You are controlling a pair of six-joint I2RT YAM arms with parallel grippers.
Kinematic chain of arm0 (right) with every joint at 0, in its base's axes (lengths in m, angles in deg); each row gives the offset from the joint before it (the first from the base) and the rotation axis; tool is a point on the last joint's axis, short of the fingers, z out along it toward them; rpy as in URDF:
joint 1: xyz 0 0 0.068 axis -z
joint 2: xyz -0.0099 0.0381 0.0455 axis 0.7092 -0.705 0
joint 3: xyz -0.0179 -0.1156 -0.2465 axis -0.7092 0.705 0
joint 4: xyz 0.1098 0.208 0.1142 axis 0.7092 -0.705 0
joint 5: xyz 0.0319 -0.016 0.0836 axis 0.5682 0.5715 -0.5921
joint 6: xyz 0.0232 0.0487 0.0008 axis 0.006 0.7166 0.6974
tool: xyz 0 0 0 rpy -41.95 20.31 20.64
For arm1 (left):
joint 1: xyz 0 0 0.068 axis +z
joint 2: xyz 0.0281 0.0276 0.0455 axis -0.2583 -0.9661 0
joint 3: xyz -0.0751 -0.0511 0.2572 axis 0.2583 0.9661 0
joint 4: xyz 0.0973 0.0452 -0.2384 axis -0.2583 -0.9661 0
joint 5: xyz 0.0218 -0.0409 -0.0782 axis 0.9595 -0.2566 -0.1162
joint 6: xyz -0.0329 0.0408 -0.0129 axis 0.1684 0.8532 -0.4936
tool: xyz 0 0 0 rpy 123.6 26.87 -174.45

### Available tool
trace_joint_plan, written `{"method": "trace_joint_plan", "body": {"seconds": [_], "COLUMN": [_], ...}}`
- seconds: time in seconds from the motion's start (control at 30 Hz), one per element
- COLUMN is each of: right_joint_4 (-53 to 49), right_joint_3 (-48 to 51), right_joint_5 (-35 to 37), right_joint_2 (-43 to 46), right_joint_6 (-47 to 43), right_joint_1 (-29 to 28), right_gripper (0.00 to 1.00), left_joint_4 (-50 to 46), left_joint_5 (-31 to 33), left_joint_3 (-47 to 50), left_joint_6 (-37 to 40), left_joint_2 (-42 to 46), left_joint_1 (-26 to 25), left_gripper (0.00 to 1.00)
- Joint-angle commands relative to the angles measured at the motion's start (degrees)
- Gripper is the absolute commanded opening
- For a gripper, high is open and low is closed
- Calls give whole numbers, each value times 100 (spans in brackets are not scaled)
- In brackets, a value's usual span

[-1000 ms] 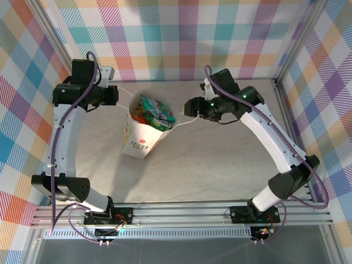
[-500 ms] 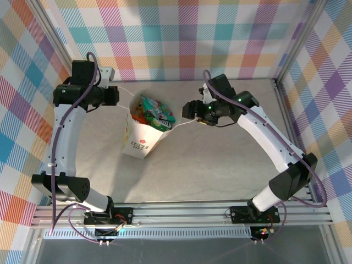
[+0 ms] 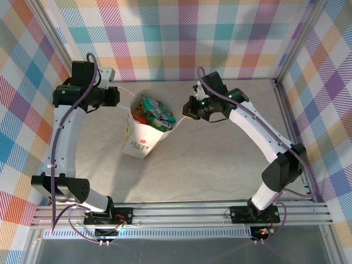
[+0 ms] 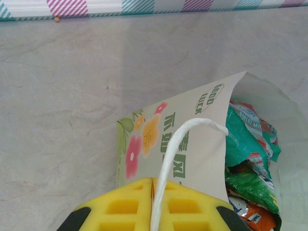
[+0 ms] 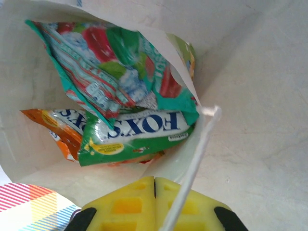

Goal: Place the snacks into the paper bag

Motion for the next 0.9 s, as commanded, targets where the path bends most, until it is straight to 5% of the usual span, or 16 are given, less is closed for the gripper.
{"method": "trace_joint_plan", "body": {"seconds": [0.0,0.5,0.87], "right_joint_4": [-104,-1618,-1836], "right_joint_3": [-513,-3851,-3835], "right_joint_5": [46,384,670], "right_joint_2": [-86,-1372,-1108], "right_joint_6": [-163,-1144,-1424], "right_joint_1": [3,47,306], "right_gripper": [0,0,0], "left_joint_4": [60,136,205], "left_joint_5": [-206,-596,-685], "left_joint_3": [-114,-996,-1497], "left_joint_6": [-7,-223,-362], "left_joint_2": [162,-294,-610], "left_joint_1": [25,-552,-1037], "left_gripper": [9,10,11]}}
